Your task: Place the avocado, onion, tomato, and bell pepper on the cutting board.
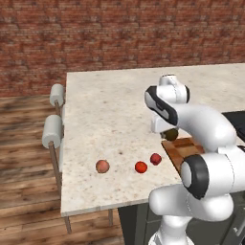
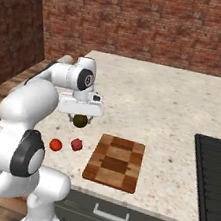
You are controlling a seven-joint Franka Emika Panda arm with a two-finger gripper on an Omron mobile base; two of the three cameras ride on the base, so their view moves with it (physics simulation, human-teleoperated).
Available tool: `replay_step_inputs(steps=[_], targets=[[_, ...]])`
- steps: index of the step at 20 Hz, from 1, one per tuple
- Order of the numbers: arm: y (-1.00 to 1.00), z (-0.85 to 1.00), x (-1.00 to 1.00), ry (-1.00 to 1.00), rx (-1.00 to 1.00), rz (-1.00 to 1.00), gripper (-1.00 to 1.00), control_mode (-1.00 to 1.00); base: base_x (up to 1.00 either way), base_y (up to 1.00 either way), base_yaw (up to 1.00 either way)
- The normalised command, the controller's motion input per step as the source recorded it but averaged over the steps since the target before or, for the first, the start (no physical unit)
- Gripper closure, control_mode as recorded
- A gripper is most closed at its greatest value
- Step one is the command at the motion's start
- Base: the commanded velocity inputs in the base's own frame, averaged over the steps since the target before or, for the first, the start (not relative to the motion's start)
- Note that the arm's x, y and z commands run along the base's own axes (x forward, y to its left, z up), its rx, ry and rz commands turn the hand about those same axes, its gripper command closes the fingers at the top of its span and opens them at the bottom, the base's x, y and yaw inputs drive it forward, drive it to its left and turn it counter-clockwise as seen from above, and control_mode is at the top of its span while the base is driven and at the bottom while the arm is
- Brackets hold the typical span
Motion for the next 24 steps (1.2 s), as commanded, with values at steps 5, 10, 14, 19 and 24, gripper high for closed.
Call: replay_step_inputs(steps=[5, 10, 14, 19, 24], targets=[[-0.54, 0.0, 0.29, -0.03, 0.0, 0.12, 1.0, -1.0, 0.0, 0.0, 0.0], [-0.32, -0.13, 0.33, 0.0, 0.0, 0.1, 1.0, -1.0, 0.0, 0.0, 0.0], [-0.22, -0.29, 0.36, 0.0, 0.01, 0.09, 1.0, -1.0, 0.0, 0.0, 0.0], [-0.2, -0.33, 0.34, 0.0, 0.03, 0.1, 1.0, -1.0, 0.0, 0.0, 0.0], [-0.17, -0.34, 0.16, 0.0, 0.09, 0.07, 1.0, -1.0, 0.0, 0.0, 0.0]])
